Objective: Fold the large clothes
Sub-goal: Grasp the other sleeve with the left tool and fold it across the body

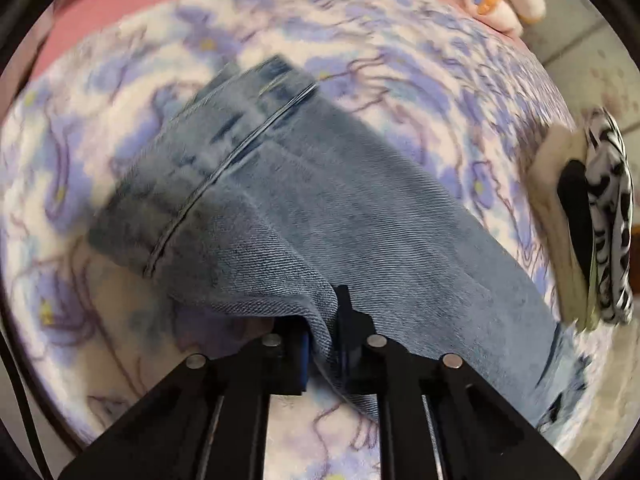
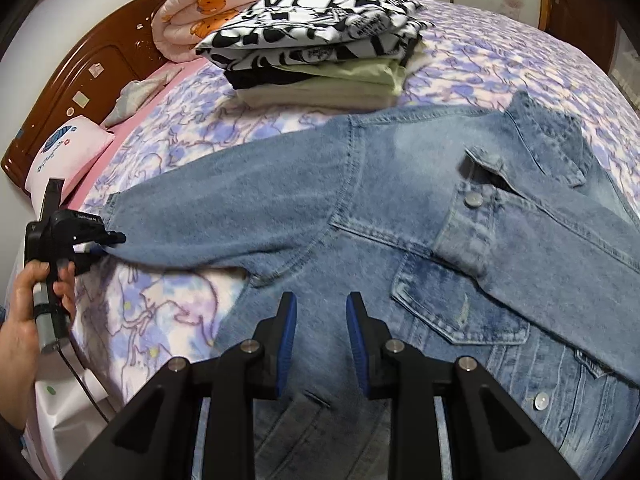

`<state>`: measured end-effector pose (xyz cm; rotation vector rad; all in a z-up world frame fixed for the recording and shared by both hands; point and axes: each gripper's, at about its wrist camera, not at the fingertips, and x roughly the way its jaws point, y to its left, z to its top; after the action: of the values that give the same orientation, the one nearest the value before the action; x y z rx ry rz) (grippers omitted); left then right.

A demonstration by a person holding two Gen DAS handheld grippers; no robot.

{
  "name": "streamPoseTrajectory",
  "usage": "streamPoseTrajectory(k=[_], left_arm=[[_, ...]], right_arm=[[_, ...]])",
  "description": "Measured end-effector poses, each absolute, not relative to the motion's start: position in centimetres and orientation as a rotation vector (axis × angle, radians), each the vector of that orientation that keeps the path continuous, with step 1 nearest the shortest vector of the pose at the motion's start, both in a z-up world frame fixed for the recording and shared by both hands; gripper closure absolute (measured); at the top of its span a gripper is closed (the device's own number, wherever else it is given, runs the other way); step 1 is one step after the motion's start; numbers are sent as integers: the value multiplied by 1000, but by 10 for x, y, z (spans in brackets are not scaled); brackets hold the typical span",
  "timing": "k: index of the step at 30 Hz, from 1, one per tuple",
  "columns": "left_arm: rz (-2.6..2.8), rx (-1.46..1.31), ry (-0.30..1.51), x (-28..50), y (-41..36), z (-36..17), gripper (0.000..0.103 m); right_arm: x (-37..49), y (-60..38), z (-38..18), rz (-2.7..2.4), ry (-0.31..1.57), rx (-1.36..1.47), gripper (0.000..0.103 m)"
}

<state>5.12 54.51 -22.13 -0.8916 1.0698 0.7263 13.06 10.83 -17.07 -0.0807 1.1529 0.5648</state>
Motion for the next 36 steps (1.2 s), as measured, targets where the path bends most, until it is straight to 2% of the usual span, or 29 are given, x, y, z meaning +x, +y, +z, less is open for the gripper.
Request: streamPoseTrajectory(k=[6,10,13,17,23,24,28,29,31,33,36], left_arm=[[564,-677,952,85,478,-152,99],[332,-523,895,114,389,-107,99],[155,-433,878,131,317,-92,99],[-9,-331,900,156,228,-109,99],[-57,-278,1030,164,154,-182,96],[-49,-267,1043,162,149,-190,92],[-68,-234,1067,149,135,-213,61],[-82,-228,1063,146,132,-214,57],[-104,-226,1051,141,130,-213,33],[-120,-238,1032,136,131,-207,25],[-143,-257,1036,132,134,-199,22]], right_arm=[[126,66,-177,505,1164,-55,77],[126,32,-176,461,1161,-3,77],[127,3,-175,420,1158,49,77],[129,-29,-177,369,1151,89,77],[131,-66,-189,305,1168,115,77],[130,-70,-191,299,1172,117,77],[130,-82,-199,281,1187,126,77],[131,-84,-201,282,1190,132,77],[132,-84,-202,283,1187,137,77],[132,-82,-202,289,1181,139,77],[132,-76,-200,307,1170,133,77]])
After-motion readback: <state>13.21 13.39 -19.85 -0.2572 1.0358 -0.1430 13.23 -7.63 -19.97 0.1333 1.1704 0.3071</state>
